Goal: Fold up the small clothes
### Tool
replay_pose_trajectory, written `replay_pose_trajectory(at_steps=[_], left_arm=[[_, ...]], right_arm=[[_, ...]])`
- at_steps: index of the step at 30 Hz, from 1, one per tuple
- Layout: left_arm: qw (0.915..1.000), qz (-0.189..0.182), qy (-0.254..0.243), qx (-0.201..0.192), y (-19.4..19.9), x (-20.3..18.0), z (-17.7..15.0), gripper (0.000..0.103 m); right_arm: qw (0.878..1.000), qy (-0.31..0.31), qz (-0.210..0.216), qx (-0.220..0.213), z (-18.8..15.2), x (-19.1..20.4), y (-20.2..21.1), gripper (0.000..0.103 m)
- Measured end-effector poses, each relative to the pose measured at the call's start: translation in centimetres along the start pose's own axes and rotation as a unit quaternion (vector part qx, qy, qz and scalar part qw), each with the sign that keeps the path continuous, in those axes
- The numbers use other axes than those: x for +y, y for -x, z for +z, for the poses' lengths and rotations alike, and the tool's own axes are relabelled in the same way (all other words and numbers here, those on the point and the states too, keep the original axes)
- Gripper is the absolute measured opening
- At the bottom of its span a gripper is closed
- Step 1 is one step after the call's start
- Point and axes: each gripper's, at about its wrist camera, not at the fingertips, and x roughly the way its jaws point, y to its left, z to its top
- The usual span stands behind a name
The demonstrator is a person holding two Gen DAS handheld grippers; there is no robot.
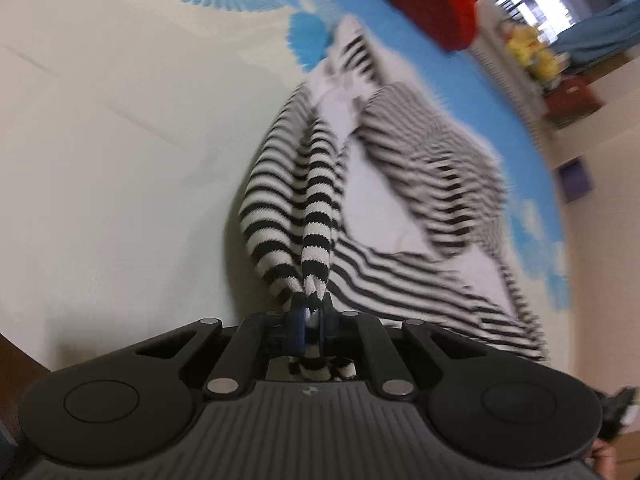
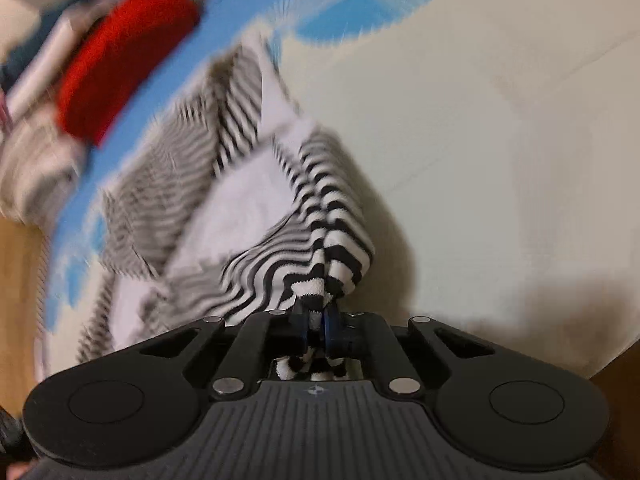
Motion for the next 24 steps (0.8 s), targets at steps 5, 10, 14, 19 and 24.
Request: replay_pose_trajectory(at_steps=[5, 10, 14, 19, 24], left_arm=[[0.9975, 0.037, -0.028, 0.053, -1.1, 0.0, -0.9, 0.007], [0.992, 0.084, 0.013, 0.093, -3.4, 1.5, 0.8, 0.046], [0.9902, 0.089, 0.037, 0.102, -4.5, 2.3, 1.7, 0.05], [0.9894, 0.092, 0.04, 0.106, -5.3, 2.9, 1.7, 0.05], [0.9891, 0.1, 0.02, 0.106, -5.9, 2.5, 1.2, 0.05]], right_arm=[[1.0, -0.012, 0.007, 0.014, -0.2, -2.7, 1.8, 0.006], [0.995, 0.042, -0.045, 0.077, -1.5, -1.9, -0.3, 0.019], [0.995, 0.027, -0.062, 0.075, -1.0, -1.7, -0.8, 0.052], [0.993, 0.032, -0.078, 0.089, -1.5, -1.0, -2.1, 0.051], [0.99, 0.059, -0.087, 0.092, -2.3, 0.3, -3.0, 0.051]])
